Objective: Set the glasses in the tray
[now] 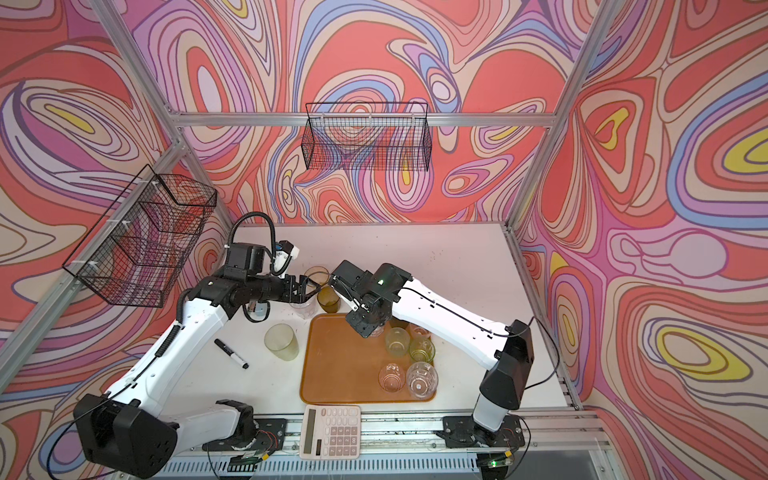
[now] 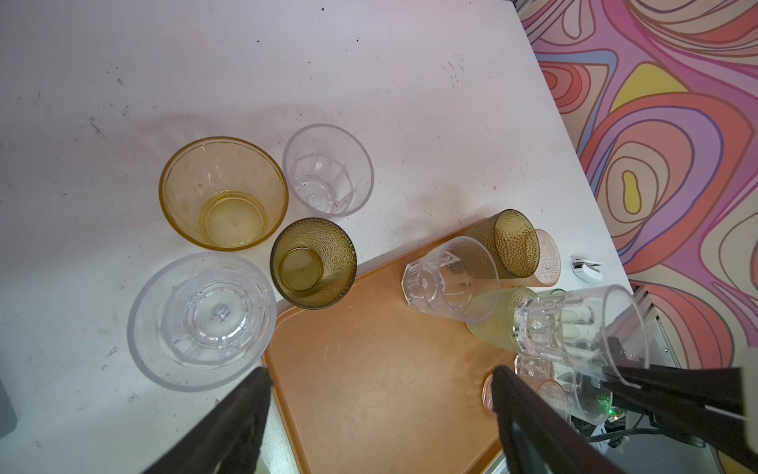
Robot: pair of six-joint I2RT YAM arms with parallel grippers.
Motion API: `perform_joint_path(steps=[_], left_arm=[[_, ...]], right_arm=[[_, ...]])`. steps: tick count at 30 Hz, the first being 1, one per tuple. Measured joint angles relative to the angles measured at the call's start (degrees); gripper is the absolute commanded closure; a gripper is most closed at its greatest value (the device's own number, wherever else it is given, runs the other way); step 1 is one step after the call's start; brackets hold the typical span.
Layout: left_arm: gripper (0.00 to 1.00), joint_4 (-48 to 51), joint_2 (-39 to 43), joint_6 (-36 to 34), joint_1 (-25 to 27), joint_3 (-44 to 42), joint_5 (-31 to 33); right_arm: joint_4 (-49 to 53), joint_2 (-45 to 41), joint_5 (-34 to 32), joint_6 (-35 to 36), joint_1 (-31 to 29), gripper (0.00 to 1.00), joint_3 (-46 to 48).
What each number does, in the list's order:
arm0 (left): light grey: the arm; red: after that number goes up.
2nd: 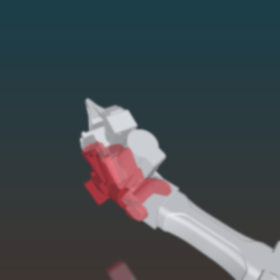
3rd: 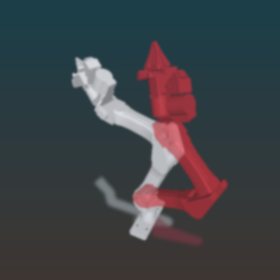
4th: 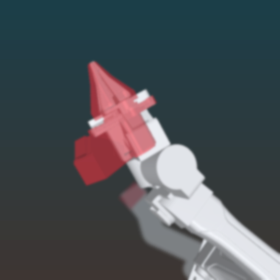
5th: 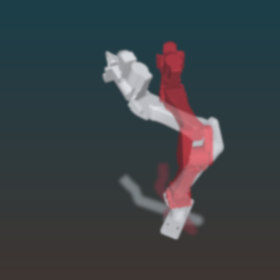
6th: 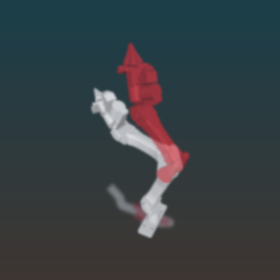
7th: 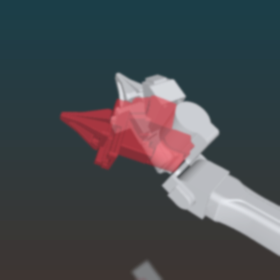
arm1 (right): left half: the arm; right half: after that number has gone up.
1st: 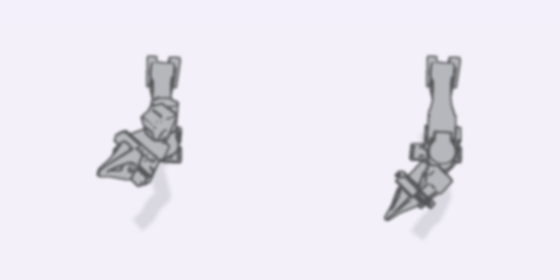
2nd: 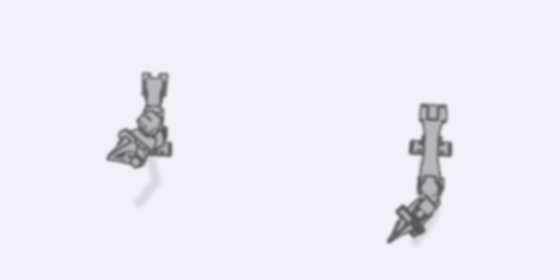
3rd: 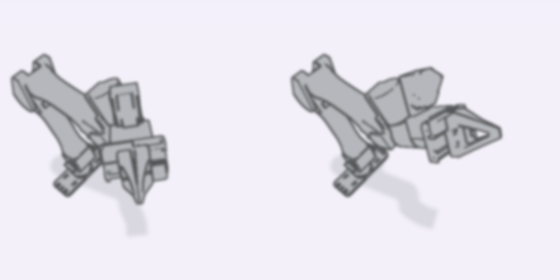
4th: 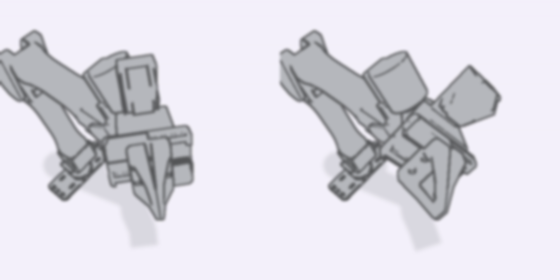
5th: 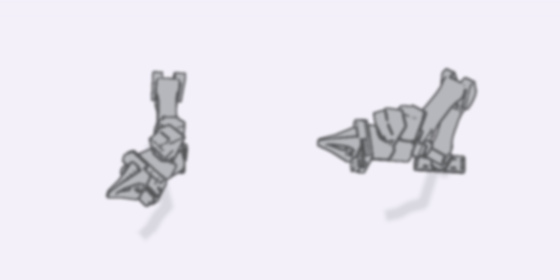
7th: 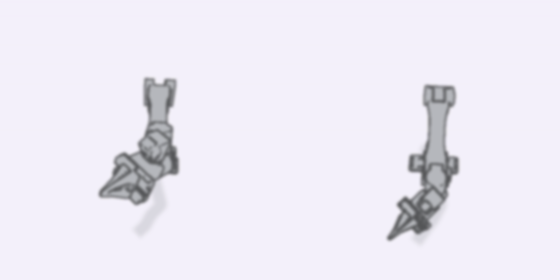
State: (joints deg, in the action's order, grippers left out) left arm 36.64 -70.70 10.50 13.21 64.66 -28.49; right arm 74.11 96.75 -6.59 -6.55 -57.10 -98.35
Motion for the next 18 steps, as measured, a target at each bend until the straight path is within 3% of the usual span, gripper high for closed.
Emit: perform_joint_path(steps=[18], left_arm=[[0.13, 0.0, 0.0, 0.0, 0.0, 0.0, 0.0]], right_arm=[[-4.9, -1.3, 2.0, -2.5, -5.4, 1.00, 9.9]])
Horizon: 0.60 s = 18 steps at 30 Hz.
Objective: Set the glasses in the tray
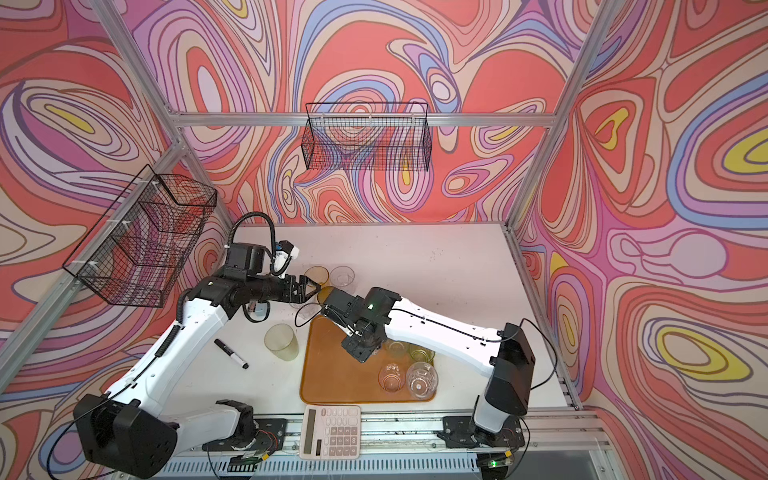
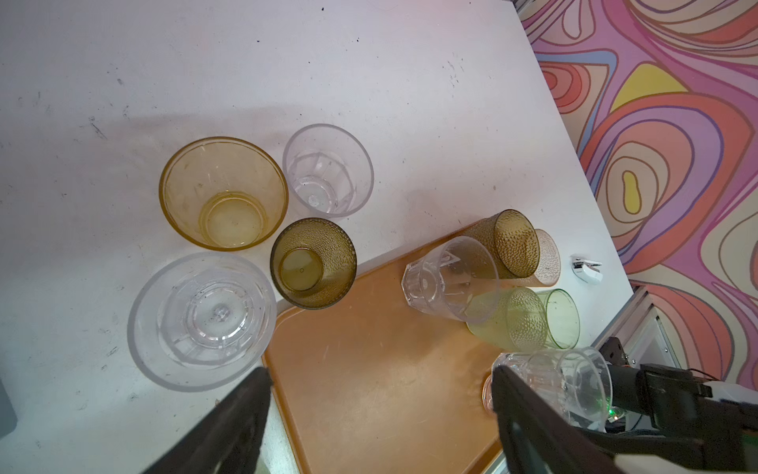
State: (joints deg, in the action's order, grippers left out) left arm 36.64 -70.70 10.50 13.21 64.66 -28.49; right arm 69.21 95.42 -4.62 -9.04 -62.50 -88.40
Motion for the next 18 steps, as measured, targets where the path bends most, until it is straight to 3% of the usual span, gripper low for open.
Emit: perform_joint_path(steps=[18], left_arm=[[0.13, 0.0, 0.0, 0.0, 0.0, 0.0, 0.0]], right_arm=[[-7.7, 1.2, -1.6, -1.3, -0.2, 1.00, 6.6]])
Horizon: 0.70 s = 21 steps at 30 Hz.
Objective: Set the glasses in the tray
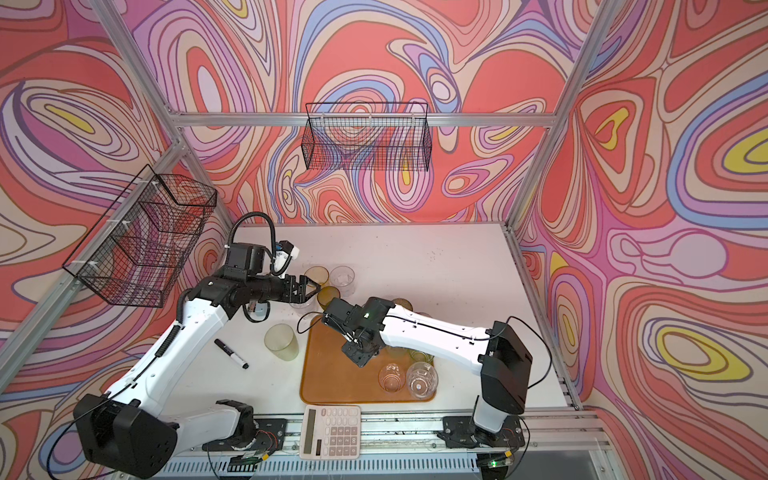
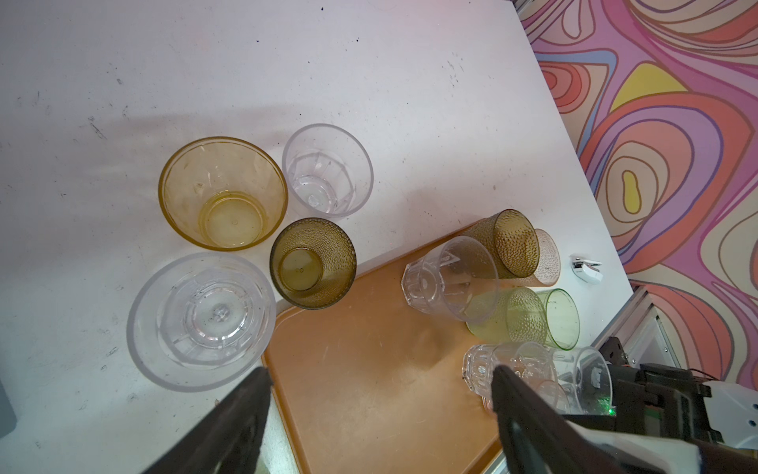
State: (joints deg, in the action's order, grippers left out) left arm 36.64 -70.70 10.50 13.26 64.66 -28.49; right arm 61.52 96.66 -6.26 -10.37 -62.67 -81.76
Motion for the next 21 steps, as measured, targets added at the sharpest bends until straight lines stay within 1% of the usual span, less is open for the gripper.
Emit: perform_joint_path(steps=[11, 21], left_arm=[[0.13, 0.0, 0.0, 0.0, 0.0, 0.0, 0.0], [0.13, 0.0, 0.0, 0.0, 0.0, 0.0, 0.0]], right_arm=[[-3.6, 2.5, -0.7, -0.2, 0.0, 1.00, 2.7], [-5.9, 2.6, -1.5, -0.2, 0.3, 1.00, 4.5]])
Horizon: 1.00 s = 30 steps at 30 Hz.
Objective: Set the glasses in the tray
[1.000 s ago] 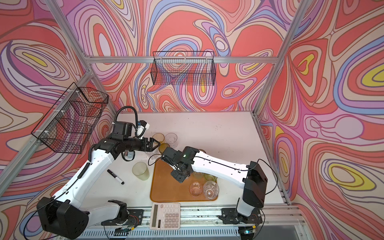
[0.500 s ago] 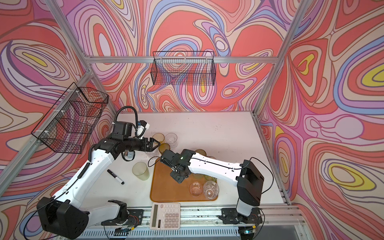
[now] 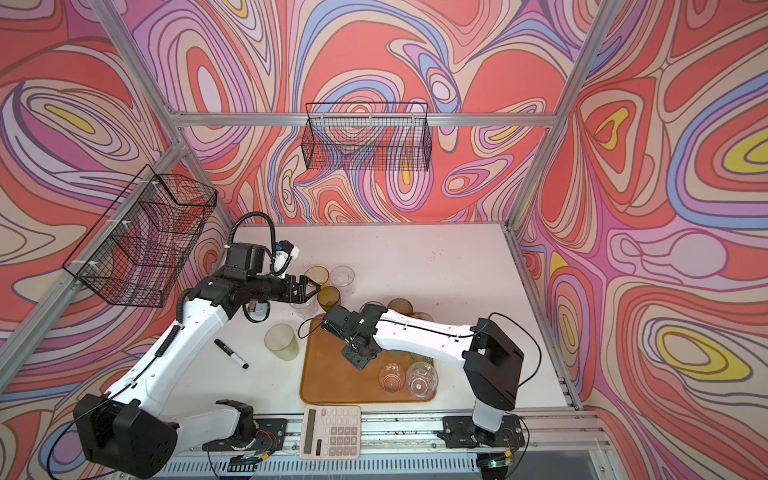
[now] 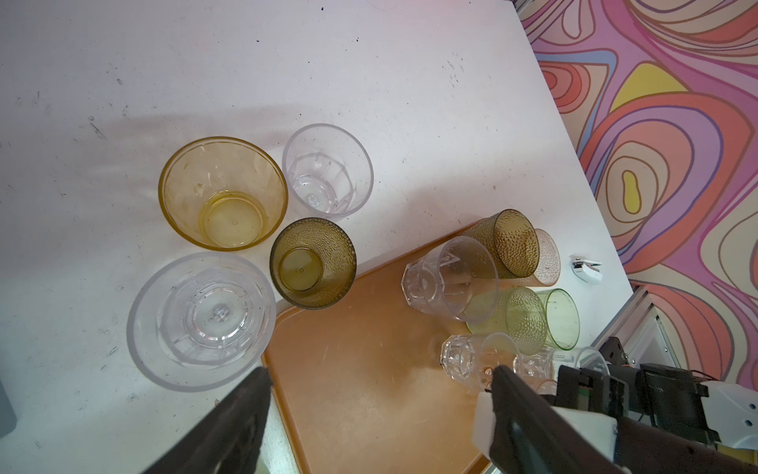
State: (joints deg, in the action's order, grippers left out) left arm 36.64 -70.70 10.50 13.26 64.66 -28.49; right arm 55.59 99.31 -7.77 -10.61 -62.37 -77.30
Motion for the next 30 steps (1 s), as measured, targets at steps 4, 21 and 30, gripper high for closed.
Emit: perform_joint_path(steps=[4, 21, 30], left_arm=[[0.13, 0.0, 0.0, 0.0, 0.0, 0.0, 0.0], [0.13, 0.0, 0.0, 0.0, 0.0, 0.0, 0.0], [0.13, 0.0, 0.0, 0.0, 0.0, 0.0, 0.0]], right_arm=[[-0.7, 0.5, -0.2, 0.0, 0.5, 1.00, 0.2], [-3.2, 1.2, 0.7, 1.3, 2.7, 1.00, 1.2], [-3.8, 2.5, 1.3, 1.8, 2.9, 1.00, 1.4]])
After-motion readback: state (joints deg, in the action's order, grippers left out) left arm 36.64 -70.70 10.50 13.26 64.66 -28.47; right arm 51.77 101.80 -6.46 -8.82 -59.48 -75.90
